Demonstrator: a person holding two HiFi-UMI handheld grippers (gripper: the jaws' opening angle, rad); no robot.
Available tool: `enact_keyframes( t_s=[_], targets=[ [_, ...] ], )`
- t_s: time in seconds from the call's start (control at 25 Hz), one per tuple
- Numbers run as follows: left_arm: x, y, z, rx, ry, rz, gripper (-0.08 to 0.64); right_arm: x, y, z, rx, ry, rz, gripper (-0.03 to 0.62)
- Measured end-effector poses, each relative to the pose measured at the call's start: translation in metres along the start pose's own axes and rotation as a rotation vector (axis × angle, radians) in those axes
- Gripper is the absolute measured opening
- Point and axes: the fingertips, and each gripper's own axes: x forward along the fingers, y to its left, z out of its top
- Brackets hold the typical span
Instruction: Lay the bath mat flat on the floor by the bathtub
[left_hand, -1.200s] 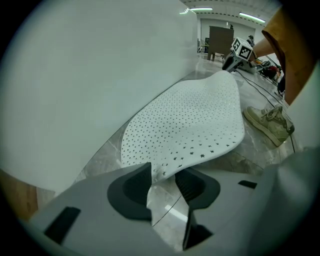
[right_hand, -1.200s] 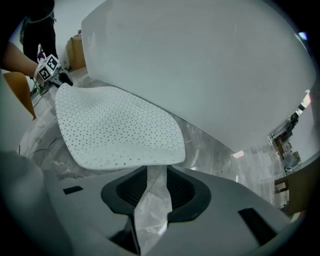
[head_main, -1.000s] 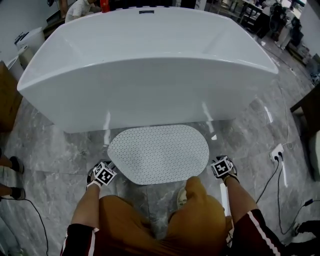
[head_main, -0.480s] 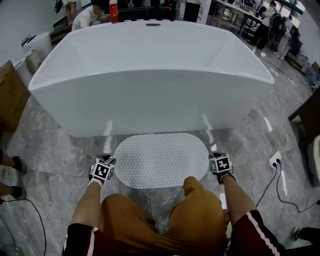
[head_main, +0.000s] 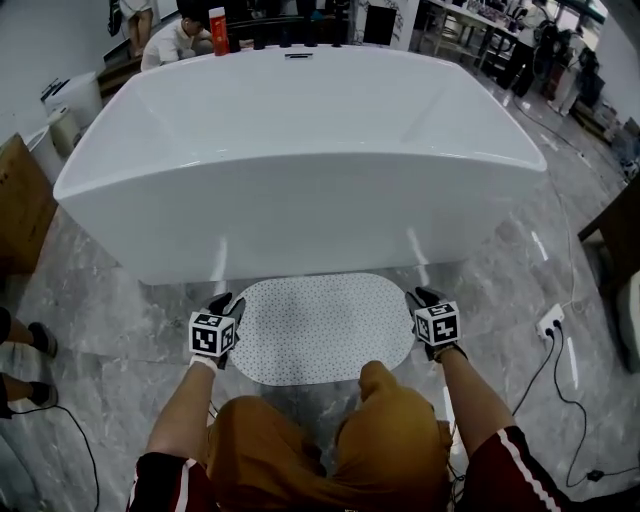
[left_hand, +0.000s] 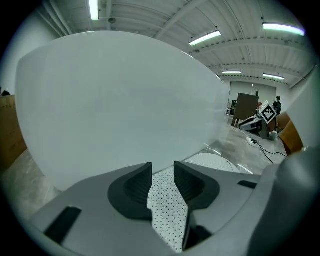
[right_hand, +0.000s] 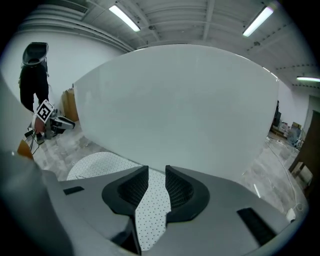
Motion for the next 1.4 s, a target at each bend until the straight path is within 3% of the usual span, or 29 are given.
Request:
enact_keyframes(
  t_s=[0.2,0.48,0.96,1.24,1.4],
  targets=[
    [-0.003,-0.017,0.035,0.033,-0.014,0.022,0.149,-0.011,-0.014,0.023,0.011,-0.001,0.008,0.128],
    [-0.057,-0.036,0.107,0.064,-0.003,0.031,0.147,-0.068,-0.021,0.074,0.025,0.037,0.01,0.127],
    [-0.225,-0.056,0.263,0.016,-0.018,0.101,0.146,-0.227,-0.024,0.233,0.161,0.024,0.003,0.123],
    [-0.324,-0.053,0.383,-0.044,-0.098,0.179,0.144,-0.317,-0.04,0.326,0.201,-0.004,0.011,0.121],
    [-0.366,-0.067,0.431,-0.026,-0.129,0.173,0.144,-0.365,-0.039,0.363,0.221,-0.039,-0.003,0.121]
  ],
)
